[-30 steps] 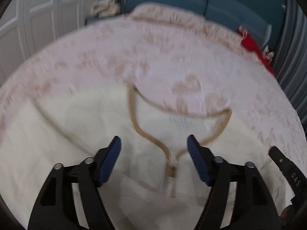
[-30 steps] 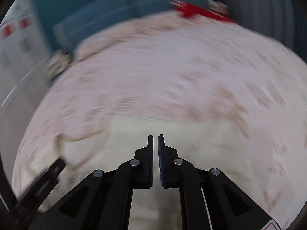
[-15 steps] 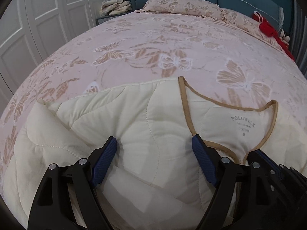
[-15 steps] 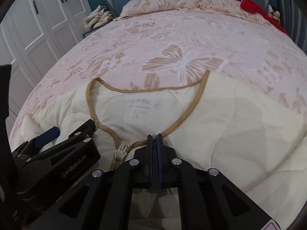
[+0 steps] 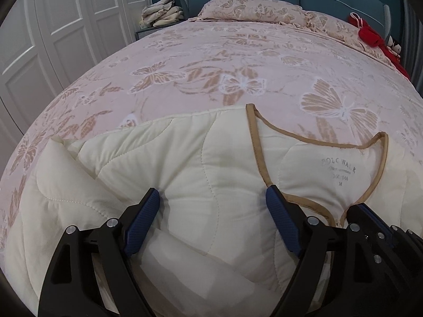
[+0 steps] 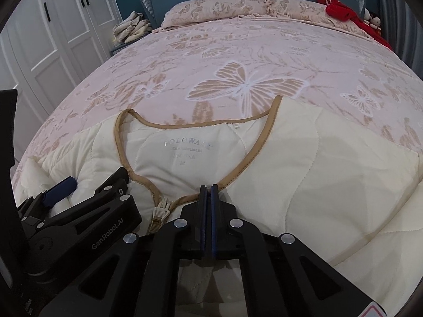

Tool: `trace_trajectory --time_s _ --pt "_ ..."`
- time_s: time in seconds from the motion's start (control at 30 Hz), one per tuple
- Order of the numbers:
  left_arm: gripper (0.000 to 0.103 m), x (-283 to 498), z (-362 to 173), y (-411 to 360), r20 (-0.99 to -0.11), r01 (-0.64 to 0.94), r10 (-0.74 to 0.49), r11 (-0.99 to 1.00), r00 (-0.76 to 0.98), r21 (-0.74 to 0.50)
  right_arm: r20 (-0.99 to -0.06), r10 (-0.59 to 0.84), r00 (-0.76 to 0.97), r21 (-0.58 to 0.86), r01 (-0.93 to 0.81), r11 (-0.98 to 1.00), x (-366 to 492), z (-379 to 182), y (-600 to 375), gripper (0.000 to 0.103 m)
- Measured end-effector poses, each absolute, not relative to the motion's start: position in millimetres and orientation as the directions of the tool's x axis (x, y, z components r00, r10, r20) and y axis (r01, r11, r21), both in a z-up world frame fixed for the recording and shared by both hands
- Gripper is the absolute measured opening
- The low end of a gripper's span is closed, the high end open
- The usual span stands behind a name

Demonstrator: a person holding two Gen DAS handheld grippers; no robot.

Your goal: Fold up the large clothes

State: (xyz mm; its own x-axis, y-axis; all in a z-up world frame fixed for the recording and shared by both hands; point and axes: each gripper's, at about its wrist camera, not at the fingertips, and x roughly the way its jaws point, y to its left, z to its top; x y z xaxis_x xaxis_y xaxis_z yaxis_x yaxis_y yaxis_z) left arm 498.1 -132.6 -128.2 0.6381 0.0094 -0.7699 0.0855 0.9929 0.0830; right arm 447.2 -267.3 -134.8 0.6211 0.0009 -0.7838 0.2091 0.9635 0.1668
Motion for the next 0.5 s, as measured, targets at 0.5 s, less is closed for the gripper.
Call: trace_trajectory --time_s 0.5 --pt "0.082 498.1 -129.4 -135.0 -0.759 0.073 0.038 0.991 0.65 0.112 -0.778 -0.011 0.628 0.167 0.223 0.96 451.4 -136.6 -269.0 0.0"
